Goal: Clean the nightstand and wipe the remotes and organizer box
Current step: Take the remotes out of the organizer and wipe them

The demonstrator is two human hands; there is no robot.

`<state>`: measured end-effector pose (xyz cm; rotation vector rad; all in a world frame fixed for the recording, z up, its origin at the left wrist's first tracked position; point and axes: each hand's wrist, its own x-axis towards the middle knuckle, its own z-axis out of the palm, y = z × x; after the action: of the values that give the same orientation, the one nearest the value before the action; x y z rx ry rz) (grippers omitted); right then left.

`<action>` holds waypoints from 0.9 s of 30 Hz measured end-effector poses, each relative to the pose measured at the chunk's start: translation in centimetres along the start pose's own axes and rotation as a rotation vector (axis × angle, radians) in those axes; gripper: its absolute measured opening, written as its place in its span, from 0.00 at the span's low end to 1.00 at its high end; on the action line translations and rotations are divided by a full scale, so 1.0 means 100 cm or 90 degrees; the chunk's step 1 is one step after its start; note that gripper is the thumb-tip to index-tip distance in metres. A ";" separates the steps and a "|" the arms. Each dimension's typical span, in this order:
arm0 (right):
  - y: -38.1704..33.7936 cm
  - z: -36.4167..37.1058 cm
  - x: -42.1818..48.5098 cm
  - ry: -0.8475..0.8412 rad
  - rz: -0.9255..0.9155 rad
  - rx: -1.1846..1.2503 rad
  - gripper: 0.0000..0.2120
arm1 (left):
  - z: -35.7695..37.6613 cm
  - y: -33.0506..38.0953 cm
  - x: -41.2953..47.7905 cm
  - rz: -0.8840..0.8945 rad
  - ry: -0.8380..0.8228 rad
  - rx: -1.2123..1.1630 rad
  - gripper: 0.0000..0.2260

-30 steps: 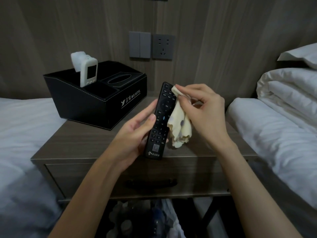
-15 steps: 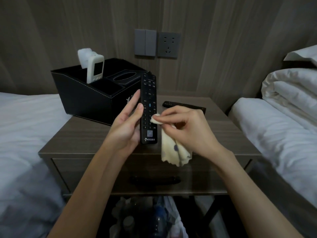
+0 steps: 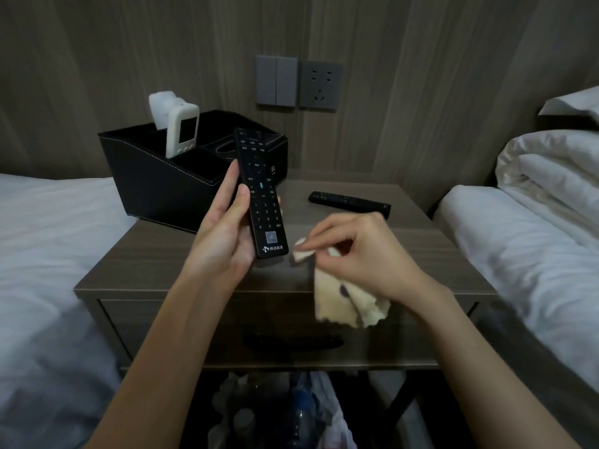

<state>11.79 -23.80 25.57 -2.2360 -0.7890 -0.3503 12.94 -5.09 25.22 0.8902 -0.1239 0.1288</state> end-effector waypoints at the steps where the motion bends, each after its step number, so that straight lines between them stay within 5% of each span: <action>1: 0.005 -0.006 0.001 0.041 0.015 -0.025 0.12 | 0.001 0.000 -0.001 -0.005 -0.003 0.002 0.18; 7: 0.029 -0.011 0.004 0.190 0.113 -0.255 0.15 | 0.009 -0.003 -0.008 -0.048 -0.063 0.089 0.18; 13: -0.003 -0.017 0.016 0.222 0.169 0.297 0.17 | 0.016 -0.011 -0.018 -0.097 -0.230 0.175 0.18; 18: -0.006 -0.021 0.014 0.259 0.211 0.474 0.12 | 0.021 -0.016 -0.022 -0.101 -0.278 0.198 0.17; 21: -0.006 -0.022 0.014 0.300 0.211 0.463 0.12 | 0.022 -0.016 -0.024 -0.011 -0.249 0.264 0.18; 27: -0.012 -0.024 0.016 0.384 0.178 0.419 0.12 | 0.024 -0.024 -0.024 0.343 -0.120 0.586 0.23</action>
<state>12.23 -24.20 28.61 -1.4706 -0.2091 -0.5064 10.86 -8.54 24.49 1.7723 -0.5065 0.6404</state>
